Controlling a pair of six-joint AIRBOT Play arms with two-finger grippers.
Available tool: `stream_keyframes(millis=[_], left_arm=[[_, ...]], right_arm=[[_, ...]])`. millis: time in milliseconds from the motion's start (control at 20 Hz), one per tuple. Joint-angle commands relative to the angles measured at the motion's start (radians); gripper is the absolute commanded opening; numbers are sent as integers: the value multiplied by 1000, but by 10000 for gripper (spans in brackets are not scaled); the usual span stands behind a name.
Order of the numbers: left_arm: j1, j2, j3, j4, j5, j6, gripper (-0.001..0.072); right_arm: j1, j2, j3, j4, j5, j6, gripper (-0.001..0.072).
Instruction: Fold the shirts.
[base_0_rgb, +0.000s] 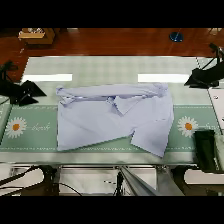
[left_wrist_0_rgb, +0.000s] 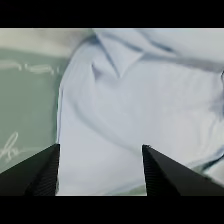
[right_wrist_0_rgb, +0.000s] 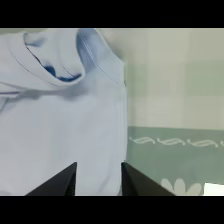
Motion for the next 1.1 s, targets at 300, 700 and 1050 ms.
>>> stream_keyframes(millis=[300, 700, 1050], left_arm=[[30, 207, -563, 70, -118, 79, 610], [30, 203, -605, 161, -42, 85, 609], [7, 121, -698, -12, 159, 86, 610]], right_arm=[[-61, 25, -227, 183, -6, -104, 527], [-62, 25, -234, 182, -10, -104, 523], [-62, 26, -234, 182, -2, -103, 520]])
